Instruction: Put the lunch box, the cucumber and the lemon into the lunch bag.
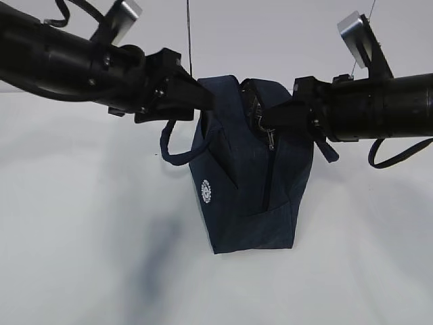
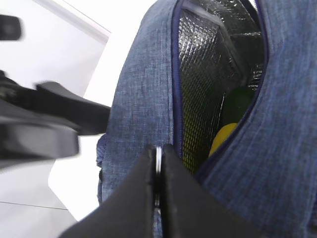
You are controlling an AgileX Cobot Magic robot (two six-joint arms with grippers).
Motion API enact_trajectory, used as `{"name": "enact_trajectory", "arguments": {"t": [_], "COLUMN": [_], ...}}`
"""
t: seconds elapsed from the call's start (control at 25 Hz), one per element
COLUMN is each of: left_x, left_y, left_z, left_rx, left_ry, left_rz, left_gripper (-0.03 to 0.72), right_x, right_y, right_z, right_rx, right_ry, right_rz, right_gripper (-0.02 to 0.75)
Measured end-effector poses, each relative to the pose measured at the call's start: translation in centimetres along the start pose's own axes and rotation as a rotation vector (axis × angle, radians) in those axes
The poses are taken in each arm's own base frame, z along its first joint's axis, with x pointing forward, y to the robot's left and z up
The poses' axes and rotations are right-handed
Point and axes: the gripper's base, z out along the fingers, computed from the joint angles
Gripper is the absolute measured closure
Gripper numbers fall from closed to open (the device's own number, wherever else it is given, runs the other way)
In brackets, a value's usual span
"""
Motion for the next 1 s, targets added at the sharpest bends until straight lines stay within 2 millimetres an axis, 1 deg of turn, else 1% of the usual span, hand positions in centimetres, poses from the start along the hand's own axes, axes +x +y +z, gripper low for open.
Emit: {"name": "enact_trajectory", "arguments": {"t": [0.08,0.16,0.28,0.48,0.6,0.72,0.84,1.0], "left_x": [-0.3,-0.3,0.0,0.2,0.9,2.2,2.6,2.6], "left_y": [-0.3,-0.9,-1.5,-1.5,-2.0,-2.6,-2.9,-2.9], "left_z": [-0.9,-1.3,-1.3,-1.3,-0.8,0.4,1.3,1.4], "left_rx": [-0.008,0.000,0.014,0.001,0.004,-0.001,-0.017,-0.025], "left_ry": [-0.012,-0.010,0.012,0.036,0.058,0.098,0.095,0.088], "left_rz": [-0.016,-0.044,-0.075,-0.123,-0.126,-0.107,-0.096,-0.091], "left_gripper": [0.332,0.332,0.332,0.332,0.332,0.332,0.332,0.332], "right_x": [0.0,0.0,0.0,0.0,0.0,0.0,0.0,0.0], "right_y": [0.0,0.0,0.0,0.0,0.0,0.0,0.0,0.0], "right_z": [0.0,0.0,0.0,0.0,0.0,0.0,0.0,0.0], "right_rx": [0.000,0.000,-0.002,-0.002,-0.002,-0.002,-0.003,-0.003], "right_ry": [0.000,0.000,0.001,0.001,0.001,0.000,-0.001,-0.001], "right_rz": [0.000,-0.001,-0.001,-0.007,-0.012,-0.017,-0.017,-0.022], "right_gripper": [0.731,0.731,0.731,0.731,0.731,0.731,0.731,0.731]}}
